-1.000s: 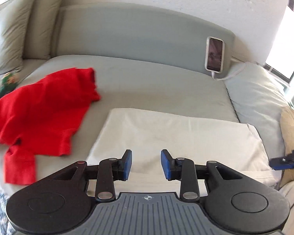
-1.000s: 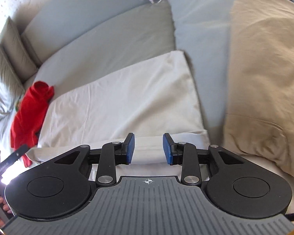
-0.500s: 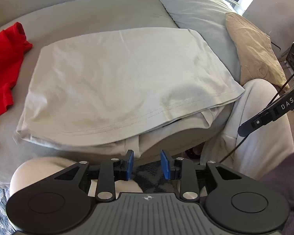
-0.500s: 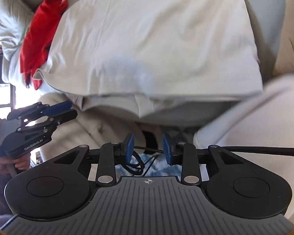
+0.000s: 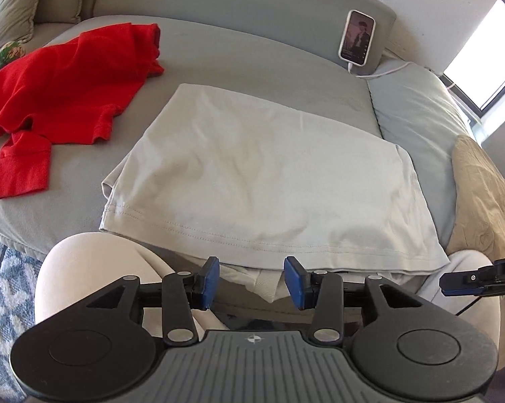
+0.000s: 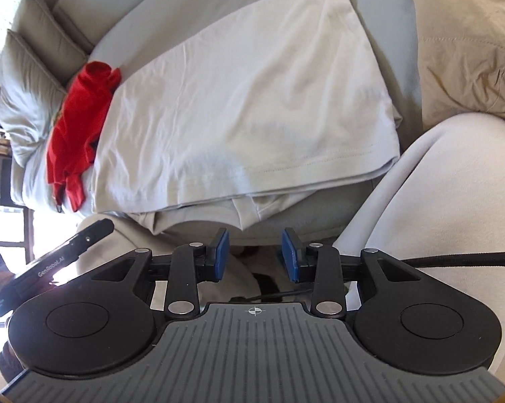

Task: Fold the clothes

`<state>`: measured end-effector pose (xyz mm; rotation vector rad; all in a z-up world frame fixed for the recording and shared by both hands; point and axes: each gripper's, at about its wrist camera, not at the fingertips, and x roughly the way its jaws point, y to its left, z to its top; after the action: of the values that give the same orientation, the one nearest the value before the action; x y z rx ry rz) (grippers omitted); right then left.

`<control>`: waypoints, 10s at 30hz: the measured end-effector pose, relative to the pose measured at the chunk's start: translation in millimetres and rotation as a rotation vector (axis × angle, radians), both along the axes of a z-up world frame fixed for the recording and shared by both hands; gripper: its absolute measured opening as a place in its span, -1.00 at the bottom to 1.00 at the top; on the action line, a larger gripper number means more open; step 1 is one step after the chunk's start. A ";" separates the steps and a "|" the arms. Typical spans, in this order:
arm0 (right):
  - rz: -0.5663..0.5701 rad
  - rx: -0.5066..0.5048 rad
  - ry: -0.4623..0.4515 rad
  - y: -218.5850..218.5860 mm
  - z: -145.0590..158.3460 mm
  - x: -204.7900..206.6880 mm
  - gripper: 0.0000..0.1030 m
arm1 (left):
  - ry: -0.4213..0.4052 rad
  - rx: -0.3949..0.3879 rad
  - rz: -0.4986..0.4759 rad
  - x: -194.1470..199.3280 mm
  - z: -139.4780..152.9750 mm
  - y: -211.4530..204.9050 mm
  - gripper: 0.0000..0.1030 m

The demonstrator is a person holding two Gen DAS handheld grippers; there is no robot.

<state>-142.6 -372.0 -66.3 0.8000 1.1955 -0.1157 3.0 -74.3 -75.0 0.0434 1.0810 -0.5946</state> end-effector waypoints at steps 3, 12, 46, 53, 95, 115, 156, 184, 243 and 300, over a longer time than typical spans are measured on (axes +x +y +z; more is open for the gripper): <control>-0.024 -0.019 -0.023 -6.7 -0.7 9.8 -0.27 | -0.022 0.042 -0.056 1.8 -11.0 -21.6 -0.23; 0.115 -0.308 -0.055 28.2 -28.0 76.5 -0.29 | -0.102 0.177 -0.241 0.7 -40.3 -81.7 -0.28; -0.413 -0.152 -0.093 -161.9 -32.6 135.4 -0.10 | -0.090 -0.024 0.160 186.1 -36.4 -83.8 -0.42; -0.480 -0.080 -0.047 -171.1 -57.6 147.9 -0.13 | -0.016 0.024 0.290 205.7 -63.0 -72.1 -0.73; -0.066 -0.516 0.058 -70.9 -0.7 67.8 -0.75 | -0.167 0.243 0.124 136.3 8.8 -54.9 -0.61; 0.037 -0.377 -0.166 31.7 -22.7 68.1 -0.14 | -0.313 0.145 -0.073 -3.6 -25.2 -78.8 -0.14; -0.122 -0.138 -0.300 30.7 21.7 -74.8 0.53 | -0.420 0.188 -0.184 -113.8 50.5 -58.8 0.22; -0.570 0.082 -0.196 -33.5 -81.7 -52.7 0.12 | -0.381 0.106 0.013 -53.1 -21.2 -79.1 0.20; 0.356 -0.637 -0.312 224.0 -31.2 180.6 -0.90 | -0.288 -0.058 0.388 30.9 30.9 117.8 0.25; 0.385 -0.444 -0.299 123.6 -26.3 52.9 -0.39 | -0.202 0.103 0.210 45.2 -7.4 26.4 -0.51</control>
<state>-89.7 -248.4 -92.5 0.1813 0.9694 0.0550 48.2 -47.9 -82.4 0.0772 0.9052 -0.3372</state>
